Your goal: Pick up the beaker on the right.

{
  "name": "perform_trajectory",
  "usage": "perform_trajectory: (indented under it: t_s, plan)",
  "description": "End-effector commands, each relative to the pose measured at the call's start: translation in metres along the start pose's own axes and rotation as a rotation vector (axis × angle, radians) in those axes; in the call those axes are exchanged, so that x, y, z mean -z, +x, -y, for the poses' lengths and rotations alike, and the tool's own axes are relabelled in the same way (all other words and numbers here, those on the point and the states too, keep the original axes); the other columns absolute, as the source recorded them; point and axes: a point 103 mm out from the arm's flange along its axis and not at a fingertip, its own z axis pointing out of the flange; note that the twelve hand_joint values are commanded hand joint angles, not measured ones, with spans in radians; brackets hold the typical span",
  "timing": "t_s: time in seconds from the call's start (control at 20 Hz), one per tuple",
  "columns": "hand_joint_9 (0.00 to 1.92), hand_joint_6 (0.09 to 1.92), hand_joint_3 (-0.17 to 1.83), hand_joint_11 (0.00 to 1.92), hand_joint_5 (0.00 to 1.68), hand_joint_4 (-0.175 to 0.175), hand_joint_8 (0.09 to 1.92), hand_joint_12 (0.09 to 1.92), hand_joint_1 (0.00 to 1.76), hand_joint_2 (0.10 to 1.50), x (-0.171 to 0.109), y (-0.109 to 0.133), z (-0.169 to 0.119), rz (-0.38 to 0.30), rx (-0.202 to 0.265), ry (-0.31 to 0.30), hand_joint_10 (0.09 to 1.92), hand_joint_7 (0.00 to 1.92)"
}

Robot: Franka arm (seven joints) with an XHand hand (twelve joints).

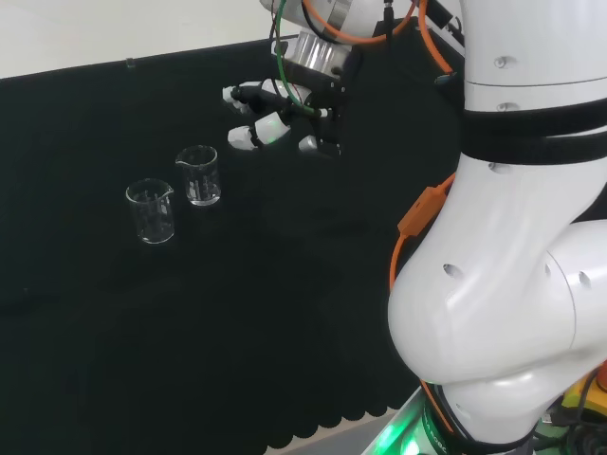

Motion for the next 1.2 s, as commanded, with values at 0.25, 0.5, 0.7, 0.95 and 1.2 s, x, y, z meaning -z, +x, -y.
perform_trajectory:
  t_s: [0.25, 0.5, 0.7, 0.95, 1.2]
  plan:
    - [0.26, 0.09, 0.75, 0.00, 0.23, -0.066, 0.60, 1.08, 0.80, 0.52, -0.030, -0.011, -0.015, -0.062, 0.034, 0.035, 0.64, 0.11]
    - [0.25, 0.09, 0.75, 0.00, 0.22, -0.069, 0.60, 1.07, 0.79, 0.51, -0.041, -0.017, -0.020, -0.091, 0.048, 0.044, 0.64, 0.10]
    - [0.25, 0.09, 0.75, 0.00, 0.22, -0.071, 0.60, 1.06, 0.79, 0.51, -0.048, -0.020, -0.026, -0.104, 0.067, 0.025, 0.64, 0.10]
    - [0.25, 0.09, 0.74, 0.00, 0.22, -0.071, 0.60, 1.06, 0.81, 0.49, -0.058, -0.021, -0.031, -0.124, 0.089, 0.005, 0.64, 0.10]
    - [0.25, 0.09, 0.73, 0.00, 0.22, -0.073, 0.60, 1.07, 0.82, 0.49, -0.068, -0.023, -0.041, -0.139, 0.105, 0.009, 0.64, 0.10]
